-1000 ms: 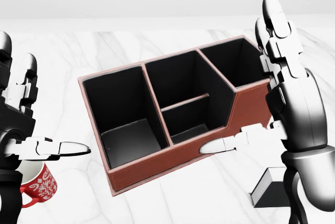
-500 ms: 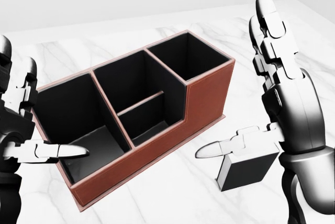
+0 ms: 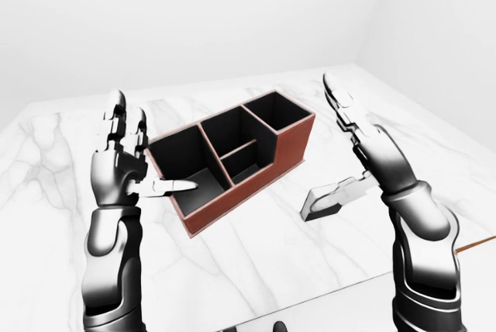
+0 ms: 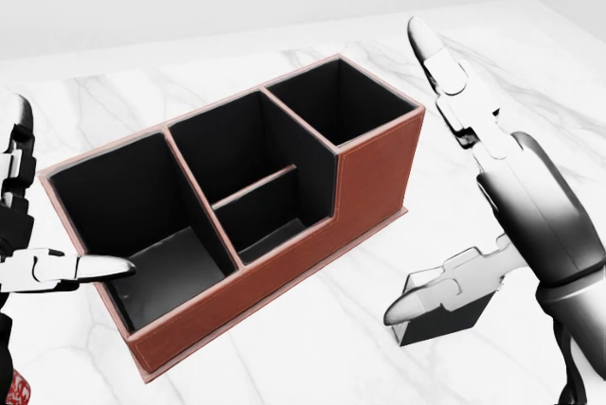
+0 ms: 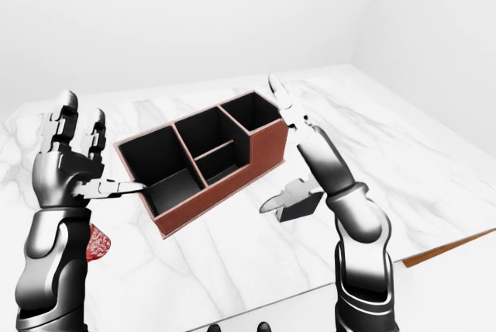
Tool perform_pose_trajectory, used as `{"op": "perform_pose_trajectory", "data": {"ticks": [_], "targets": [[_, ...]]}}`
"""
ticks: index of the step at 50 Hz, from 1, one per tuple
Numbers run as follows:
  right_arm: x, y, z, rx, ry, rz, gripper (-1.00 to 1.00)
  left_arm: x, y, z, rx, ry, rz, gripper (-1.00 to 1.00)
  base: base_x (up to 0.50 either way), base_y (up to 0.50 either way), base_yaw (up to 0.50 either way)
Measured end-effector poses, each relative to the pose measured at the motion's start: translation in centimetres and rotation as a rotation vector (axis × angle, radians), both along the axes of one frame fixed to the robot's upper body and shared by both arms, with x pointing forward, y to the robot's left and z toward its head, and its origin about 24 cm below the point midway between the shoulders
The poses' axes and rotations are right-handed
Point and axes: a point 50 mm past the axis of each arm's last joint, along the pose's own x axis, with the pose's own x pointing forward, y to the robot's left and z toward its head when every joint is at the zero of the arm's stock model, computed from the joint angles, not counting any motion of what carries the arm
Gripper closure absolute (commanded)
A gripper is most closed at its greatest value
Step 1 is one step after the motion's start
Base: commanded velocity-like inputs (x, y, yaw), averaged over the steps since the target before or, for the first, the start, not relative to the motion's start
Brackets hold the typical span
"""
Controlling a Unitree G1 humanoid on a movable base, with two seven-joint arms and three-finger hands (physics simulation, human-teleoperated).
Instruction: Pick up the book and place it in the left compartment of the caddy.
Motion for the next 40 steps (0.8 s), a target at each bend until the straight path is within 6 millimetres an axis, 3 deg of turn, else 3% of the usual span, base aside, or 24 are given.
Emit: {"op": "perform_pose_trajectory", "data": {"ticks": [11,23,40], "targets": [[-0.7,-1.2,0.0,-0.229,0.061,-0.005,-1.0,-0.8,2.3,1.8,0.025,-0.068,0.09,-1.0,0.0,0.0,0.0],[0.3,-2.3,-0.1,-0.317,0.086,-0.106,-1.0,-2.5,5.3,3.3,0.058,-0.121,0.208,-1.0,0.0,0.0,0.0],[2.5,-3.4,-3.3,-0.406,0.262,-0.192,-1.0,-4.0,7.0,3.7,0.072,-0.135,0.277,-1.0,0.0,0.0,0.0]]}}
